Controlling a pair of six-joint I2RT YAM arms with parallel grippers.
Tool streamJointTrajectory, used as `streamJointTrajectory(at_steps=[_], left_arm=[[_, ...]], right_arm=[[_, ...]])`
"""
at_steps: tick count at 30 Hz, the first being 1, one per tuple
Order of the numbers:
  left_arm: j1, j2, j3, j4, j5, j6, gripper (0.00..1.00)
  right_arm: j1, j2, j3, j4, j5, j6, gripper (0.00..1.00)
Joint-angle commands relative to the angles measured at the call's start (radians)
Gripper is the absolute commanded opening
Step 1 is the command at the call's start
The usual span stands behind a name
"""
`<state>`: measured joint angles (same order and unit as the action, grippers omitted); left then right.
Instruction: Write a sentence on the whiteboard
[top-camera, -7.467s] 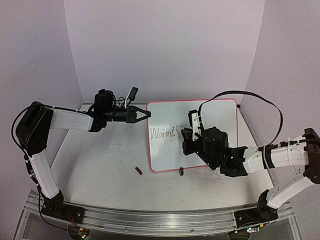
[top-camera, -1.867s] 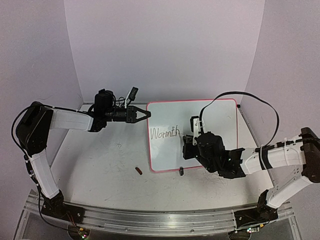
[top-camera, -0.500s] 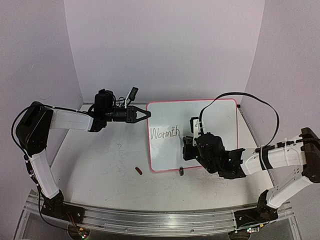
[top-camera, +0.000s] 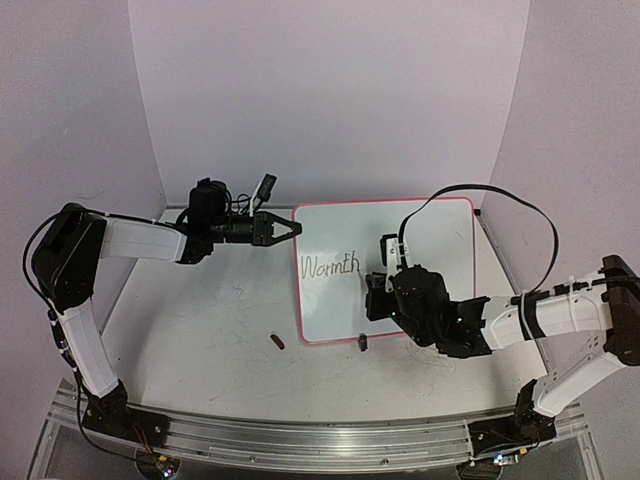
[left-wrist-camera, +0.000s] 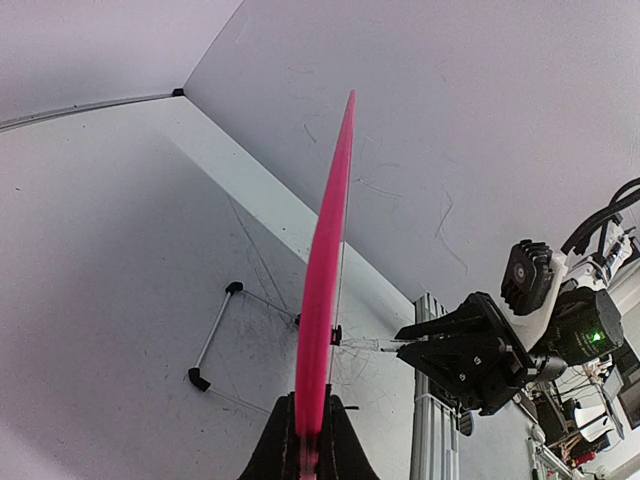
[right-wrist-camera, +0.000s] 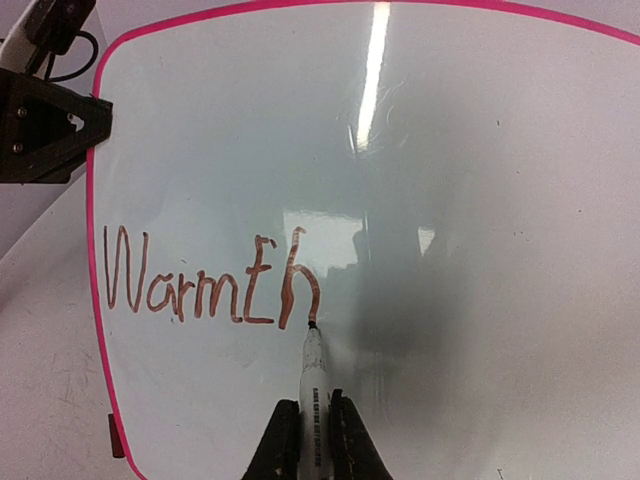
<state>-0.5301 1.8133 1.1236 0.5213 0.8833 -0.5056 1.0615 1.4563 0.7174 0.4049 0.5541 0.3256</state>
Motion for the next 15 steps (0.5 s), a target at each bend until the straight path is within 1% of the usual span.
streamJointTrajectory(at_steps=[1, 7, 9, 12, 15], left_arm=[[-0.035, -0.010, 0.007, -0.032, 0.007, -0.008, 0.00], [-0.036, -0.009, 0.006, -0.032, 0.007, -0.008, 0.00], [-0.036, -0.007, 0.007, -0.031, 0.007, -0.008, 0.00], [-0.035, -0.008, 0.005, -0.032, 0.006, -0.007, 0.00], [-0.036, -0.011, 0.005, -0.033, 0.005, -0.005, 0.00]], right_arm=[[-0.005, 0.005, 0.004, -0.046, 0.018, -0.004, 0.00], [-0.005, -0.058, 0.028, -0.043, -0.014, -0.024, 0.00], [-0.005, -0.108, 0.043, -0.024, -0.050, -0.055, 0.00], [-0.005, -0.225, 0.042, -0.010, -0.092, -0.076, 0.00], [-0.005, -0.338, 0.013, -0.004, -0.064, -0.125, 0.00]])
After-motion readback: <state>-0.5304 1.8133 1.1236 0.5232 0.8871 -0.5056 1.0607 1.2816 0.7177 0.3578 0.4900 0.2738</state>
